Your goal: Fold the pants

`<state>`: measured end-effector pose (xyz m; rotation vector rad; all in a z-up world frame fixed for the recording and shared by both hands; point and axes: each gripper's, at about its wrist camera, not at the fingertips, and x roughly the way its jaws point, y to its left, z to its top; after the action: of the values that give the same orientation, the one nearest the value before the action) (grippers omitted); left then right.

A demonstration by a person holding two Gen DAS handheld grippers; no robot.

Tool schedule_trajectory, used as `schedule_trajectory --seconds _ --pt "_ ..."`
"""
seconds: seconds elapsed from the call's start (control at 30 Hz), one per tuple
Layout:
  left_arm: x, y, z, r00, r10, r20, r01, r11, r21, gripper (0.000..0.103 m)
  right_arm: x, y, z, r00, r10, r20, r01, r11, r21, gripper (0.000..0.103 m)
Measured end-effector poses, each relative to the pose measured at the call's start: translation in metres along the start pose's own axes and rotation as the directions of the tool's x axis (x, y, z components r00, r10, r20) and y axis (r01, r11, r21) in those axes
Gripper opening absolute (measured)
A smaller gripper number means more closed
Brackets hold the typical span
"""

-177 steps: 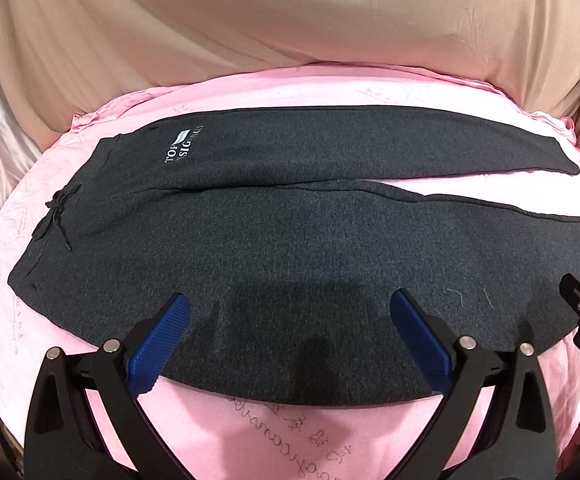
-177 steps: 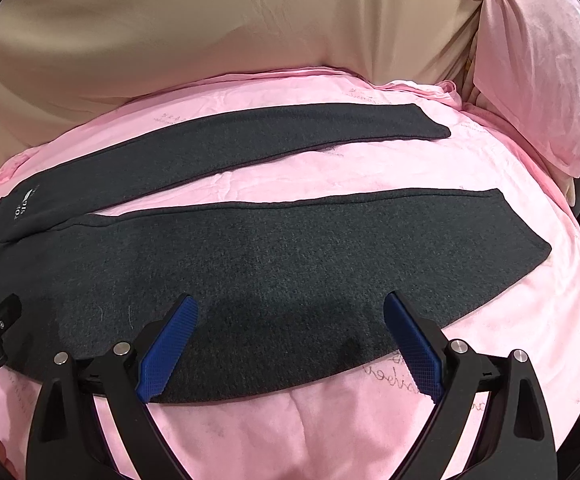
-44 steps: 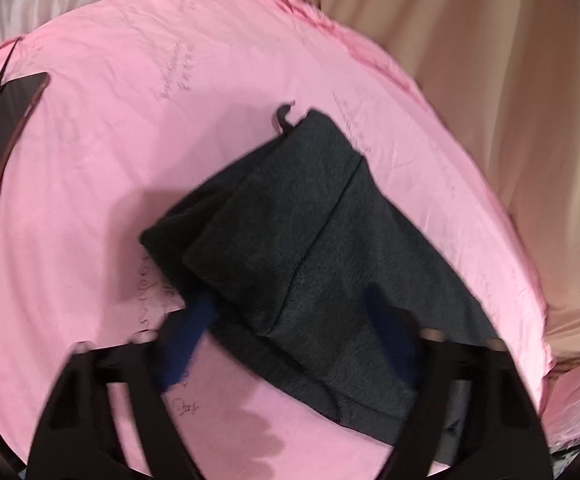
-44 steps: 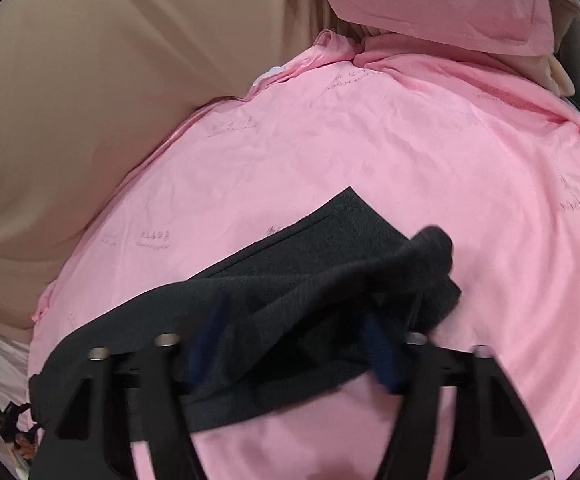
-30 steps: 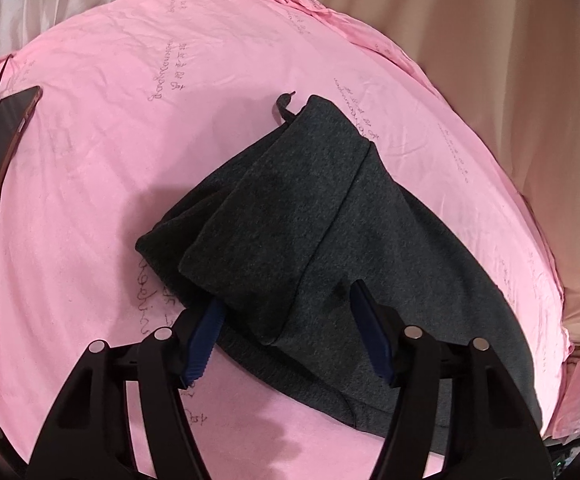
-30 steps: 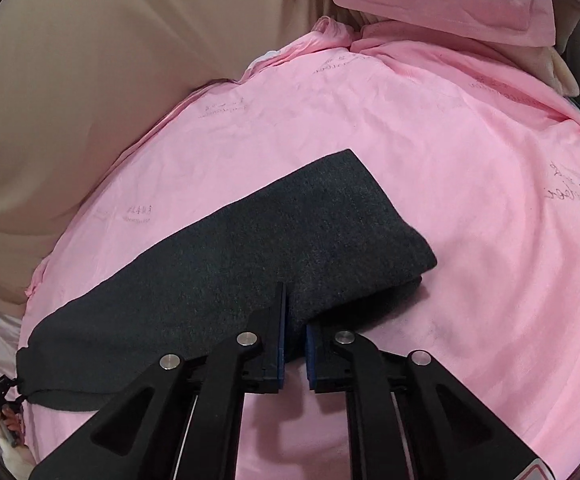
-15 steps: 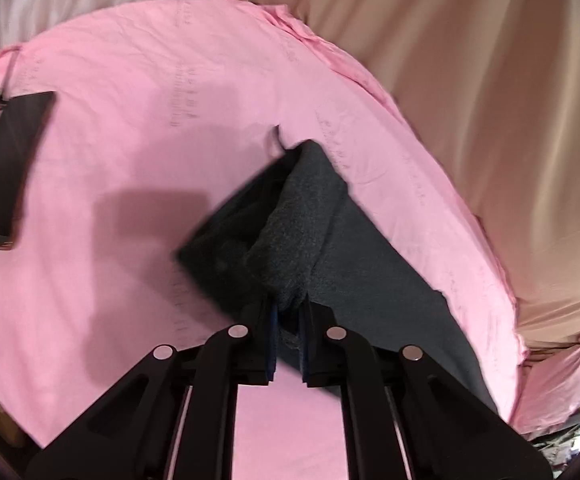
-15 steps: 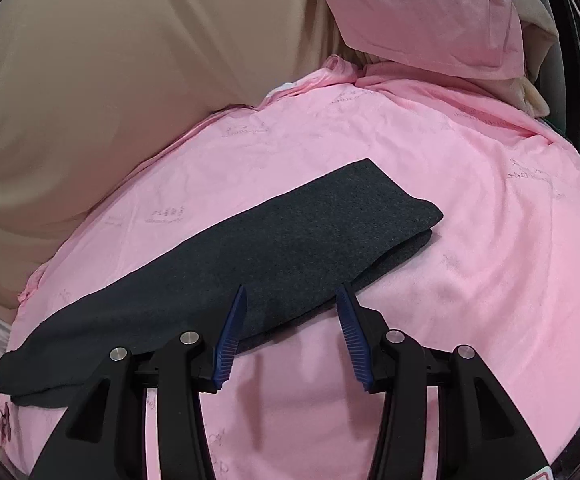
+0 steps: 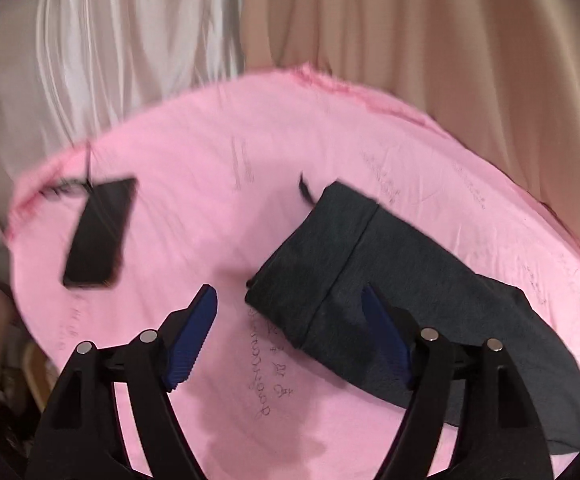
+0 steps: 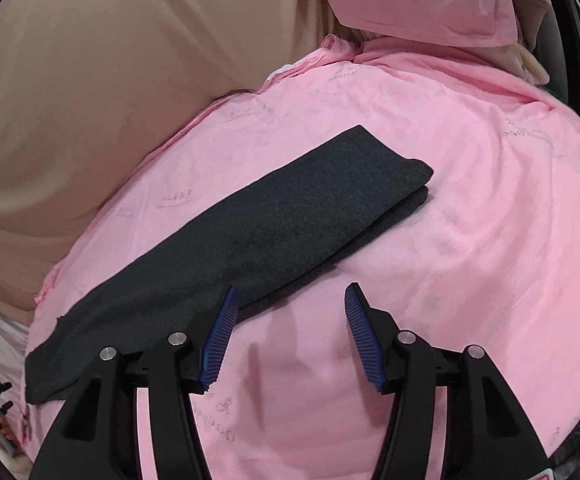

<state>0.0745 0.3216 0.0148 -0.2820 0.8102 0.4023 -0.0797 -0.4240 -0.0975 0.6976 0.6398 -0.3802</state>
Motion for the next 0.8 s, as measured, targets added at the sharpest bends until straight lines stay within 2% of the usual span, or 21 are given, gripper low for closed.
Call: schedule_trajectory --seconds 0.07,0.17,0.27,0.3,0.37,0.4,0.43,0.47,0.53,0.63,0.7,0.73,0.77,0.8 --pt "-0.005 -0.017 -0.002 0.999 -0.046 -0.005 0.046 0.999 0.029 0.074 0.003 0.01 -0.004 0.998 0.052 -0.021 -0.052 0.999 -0.004 0.055" --pt "0.005 -0.044 -0.011 0.989 -0.125 -0.077 0.13 0.989 0.064 0.075 0.011 0.041 -0.014 0.994 0.102 -0.051 -0.105 0.993 -0.056 0.055" --pt "0.016 -0.075 -0.031 0.977 -0.16 -0.143 0.177 0.978 0.108 0.075 0.02 0.097 -0.032 0.99 0.103 -0.094 -0.122 0.967 -0.223 0.055" --pt "0.02 -0.087 -0.041 0.967 -0.184 -0.174 0.207 0.97 0.124 0.075 0.023 0.116 -0.038 0.99 0.09 -0.107 -0.118 0.949 -0.291 0.055" --pt "0.019 -0.099 -0.06 0.953 -0.219 -0.212 0.252 0.957 0.144 0.075 0.033 0.166 -0.059 0.993 0.03 -0.115 -0.083 0.867 -0.492 0.055" --pt "0.02 -0.105 -0.066 0.948 -0.228 -0.222 0.264 0.953 0.15 0.077 0.036 0.187 -0.072 0.994 0.009 -0.109 -0.071 0.81 -0.582 0.055" --pt "0.021 -0.112 -0.073 0.942 -0.239 -0.235 0.28 0.946 0.162 0.083 0.041 0.212 -0.088 0.994 -0.007 -0.105 -0.067 0.727 -0.683 0.055" --pt "0.021 -0.118 -0.078 0.938 -0.246 -0.244 0.292 0.94 0.176 0.086 0.046 0.226 -0.098 0.994 -0.013 -0.104 -0.068 0.675 -0.735 0.055" --pt "0.017 -0.127 -0.086 0.937 -0.247 -0.246 0.299 0.932 0.205 0.086 0.057 0.252 -0.115 0.993 -0.017 -0.115 -0.083 0.585 -0.807 0.055" --pt "0.013 -0.131 -0.091 0.947 -0.231 -0.224 0.286 0.924 0.254 0.087 0.075 0.277 -0.125 0.984 0.005 -0.176 -0.152 0.53 -0.834 0.054" --pt "0.013 -0.131 -0.09 0.947 -0.231 -0.223 0.287 0.921 0.264 0.088 0.087 0.286 -0.129 0.979 0.0 -0.205 -0.177 0.502 -0.847 0.053" --pt "0.013 -0.131 -0.091 0.945 -0.234 -0.227 0.291 0.92 0.264 0.088 0.095 0.289 -0.131 0.973 -0.005 -0.232 -0.199 0.494 -0.847 0.05" --pt "0.015 -0.129 -0.091 0.944 -0.234 -0.231 0.292 0.92 0.262 0.088 0.101 0.29 -0.131 0.967 -0.004 -0.256 -0.221 0.494 -0.841 0.042" --pt "0.017 -0.128 -0.092 0.945 -0.231 -0.231 0.289 0.921 0.261 0.088 0.107 0.29 -0.131 0.955 -0.006 -0.296 -0.253 0.5 -0.828 0.006"
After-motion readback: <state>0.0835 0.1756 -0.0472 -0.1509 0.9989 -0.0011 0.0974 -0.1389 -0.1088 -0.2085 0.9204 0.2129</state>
